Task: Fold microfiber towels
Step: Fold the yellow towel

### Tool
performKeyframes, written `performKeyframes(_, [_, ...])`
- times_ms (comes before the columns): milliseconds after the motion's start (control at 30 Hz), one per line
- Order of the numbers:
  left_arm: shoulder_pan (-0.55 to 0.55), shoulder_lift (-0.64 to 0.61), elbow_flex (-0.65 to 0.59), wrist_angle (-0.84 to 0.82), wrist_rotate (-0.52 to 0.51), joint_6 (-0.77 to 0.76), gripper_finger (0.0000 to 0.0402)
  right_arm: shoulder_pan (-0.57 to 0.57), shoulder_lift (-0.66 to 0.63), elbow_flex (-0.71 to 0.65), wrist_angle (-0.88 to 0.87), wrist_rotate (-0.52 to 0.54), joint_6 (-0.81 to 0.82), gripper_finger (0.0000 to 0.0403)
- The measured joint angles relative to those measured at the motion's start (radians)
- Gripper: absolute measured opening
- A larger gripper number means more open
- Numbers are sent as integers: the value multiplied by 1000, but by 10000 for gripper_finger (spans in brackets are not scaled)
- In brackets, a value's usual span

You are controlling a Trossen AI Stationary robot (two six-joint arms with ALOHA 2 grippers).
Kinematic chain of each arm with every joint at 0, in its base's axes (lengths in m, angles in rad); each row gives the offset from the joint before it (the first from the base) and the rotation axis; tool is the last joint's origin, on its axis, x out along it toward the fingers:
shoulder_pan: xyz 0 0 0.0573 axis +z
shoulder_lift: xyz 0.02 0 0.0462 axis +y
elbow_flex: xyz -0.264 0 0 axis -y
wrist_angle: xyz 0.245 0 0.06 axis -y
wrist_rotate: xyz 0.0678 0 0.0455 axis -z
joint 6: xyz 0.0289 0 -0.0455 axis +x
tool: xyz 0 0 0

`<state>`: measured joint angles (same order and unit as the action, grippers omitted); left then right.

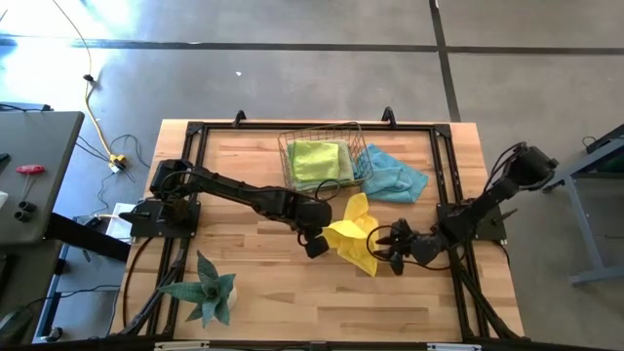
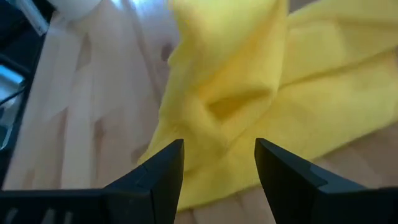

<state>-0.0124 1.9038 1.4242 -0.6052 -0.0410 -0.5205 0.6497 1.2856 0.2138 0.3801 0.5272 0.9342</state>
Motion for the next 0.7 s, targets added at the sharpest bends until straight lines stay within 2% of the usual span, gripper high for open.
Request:
performKeyframes(167, [0, 0, 0, 0, 2, 0, 0, 39, 3, 0, 4, -6, 34, 191])
performKeyframes(467, [0, 0, 0, 0, 3, 0, 0, 40, 48, 2, 40, 207, -8, 191])
performKeyframes(700, [0, 0, 0, 0, 3, 0, 0, 34, 163, 2, 217, 152, -43, 191])
